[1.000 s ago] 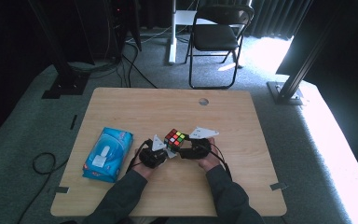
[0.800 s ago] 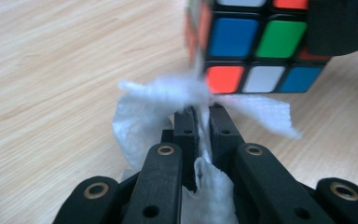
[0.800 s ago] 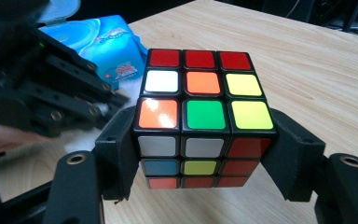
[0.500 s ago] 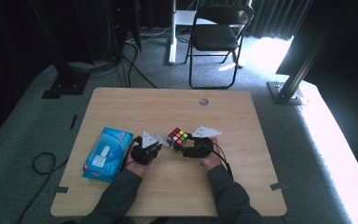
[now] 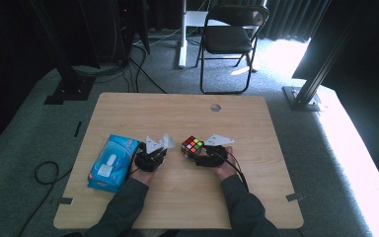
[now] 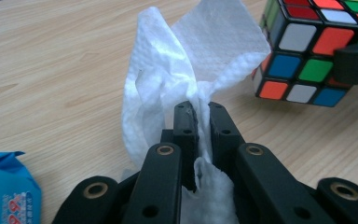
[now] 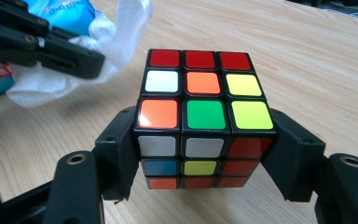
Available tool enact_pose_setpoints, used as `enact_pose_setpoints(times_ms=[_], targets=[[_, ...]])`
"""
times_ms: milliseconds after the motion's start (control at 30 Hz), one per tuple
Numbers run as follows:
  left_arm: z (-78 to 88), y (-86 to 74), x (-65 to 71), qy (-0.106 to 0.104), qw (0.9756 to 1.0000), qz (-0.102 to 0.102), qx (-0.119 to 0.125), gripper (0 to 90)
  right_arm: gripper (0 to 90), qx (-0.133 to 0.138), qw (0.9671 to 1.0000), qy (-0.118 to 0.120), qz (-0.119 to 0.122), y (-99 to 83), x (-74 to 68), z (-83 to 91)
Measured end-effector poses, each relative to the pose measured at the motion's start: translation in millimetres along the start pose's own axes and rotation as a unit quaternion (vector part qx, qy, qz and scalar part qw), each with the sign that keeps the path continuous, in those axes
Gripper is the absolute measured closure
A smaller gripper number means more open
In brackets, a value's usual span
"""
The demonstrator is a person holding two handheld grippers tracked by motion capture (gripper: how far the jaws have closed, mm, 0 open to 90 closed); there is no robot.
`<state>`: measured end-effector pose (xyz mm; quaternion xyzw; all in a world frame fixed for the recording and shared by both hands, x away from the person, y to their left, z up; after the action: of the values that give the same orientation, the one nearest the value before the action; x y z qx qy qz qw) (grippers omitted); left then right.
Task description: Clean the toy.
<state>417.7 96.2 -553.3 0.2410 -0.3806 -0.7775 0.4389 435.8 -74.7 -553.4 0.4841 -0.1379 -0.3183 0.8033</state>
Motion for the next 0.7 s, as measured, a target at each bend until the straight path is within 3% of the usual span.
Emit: enact_pose_setpoints(times_ms=[300,700], targets=[[-1.7,-2.6,-5.9,0.024,0.9996,0.01,-0.01,83.6,34.2,-0.019,0.9996,-0.016,0.01,-6.8,-0.2,-6.7],[-8.3,-11.2,-11.8,0.044,0.9984,0.017,-0.032,81.0,34.1,-0.043,0.9988,-0.018,0.017,-16.3,-1.5,-15.2]])
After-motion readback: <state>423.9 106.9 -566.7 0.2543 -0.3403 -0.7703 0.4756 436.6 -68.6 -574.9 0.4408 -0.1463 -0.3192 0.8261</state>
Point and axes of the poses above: each handheld gripper's, and its own axes: z roughly backward along the jaws, y roughly out of its top, x roughly to its right, the point moved 8 cm from there along -z, roughly forward along the jaws, and after that the axes turned 2 degrees about y, right-handed, at the moved point
